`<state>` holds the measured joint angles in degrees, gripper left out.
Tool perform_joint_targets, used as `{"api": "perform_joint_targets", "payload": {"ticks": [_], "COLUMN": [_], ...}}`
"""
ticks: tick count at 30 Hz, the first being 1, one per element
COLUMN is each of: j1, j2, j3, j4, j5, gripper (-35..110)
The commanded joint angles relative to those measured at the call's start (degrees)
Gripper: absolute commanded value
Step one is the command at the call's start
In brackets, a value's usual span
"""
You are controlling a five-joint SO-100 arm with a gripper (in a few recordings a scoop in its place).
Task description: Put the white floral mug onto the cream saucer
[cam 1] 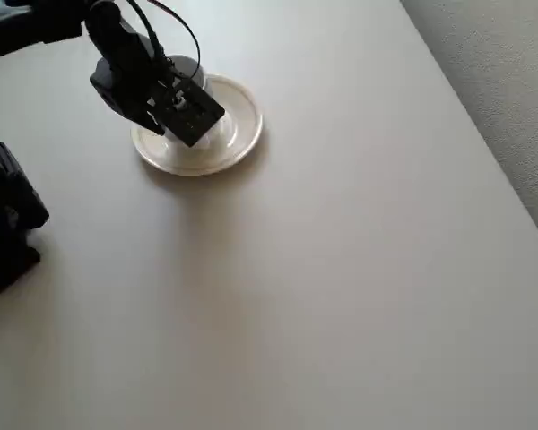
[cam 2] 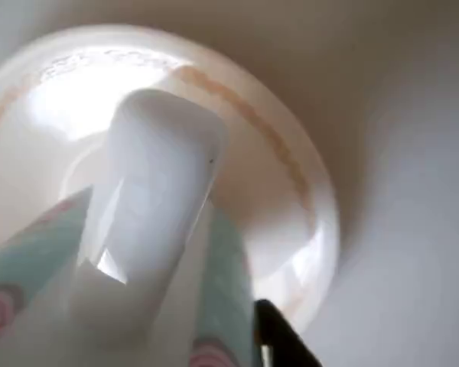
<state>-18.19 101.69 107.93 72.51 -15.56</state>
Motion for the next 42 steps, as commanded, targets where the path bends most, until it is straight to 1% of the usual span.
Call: {"api": "perform_joint_targets", "payload": {"ticks": [1, 5, 6, 8, 9, 14, 17, 20, 28, 32, 34, 37, 39, 42], "j1": [-1.76, -1.85, -1.93, -2.29, -2.20, -0.79, 0.09, 1.58, 6.86, 11.87, 16.61, 25.22, 30.85, 34.98], "j2": [0.70, -0.09, -0.70, -2.64, -3.60, -4.39, -1.23, 1.41, 2.99, 8.61, 12.92, 20.83, 27.77, 41.13], "j3": [-1.23, -1.58, -1.58, -1.58, -1.58, -1.58, -2.99, -9.32, -35.77, -39.64, -38.06, -30.76, -20.65, 1.23], "j4": [-1.14, -1.32, -1.14, -0.62, -0.53, -0.79, 1.23, 7.56, 27.51, 32.34, 32.96, 31.82, 26.28, 14.85], "j5": [0.70, 0.26, -0.35, -1.93, -2.29, -2.46, -2.72, -3.25, -4.92, -6.33, -6.15, -5.89, -5.19, -3.43], "gripper": [-2, -1, 5, 25, 31, 31, 31, 31, 31, 28, 17, -2, -2, -2]}}
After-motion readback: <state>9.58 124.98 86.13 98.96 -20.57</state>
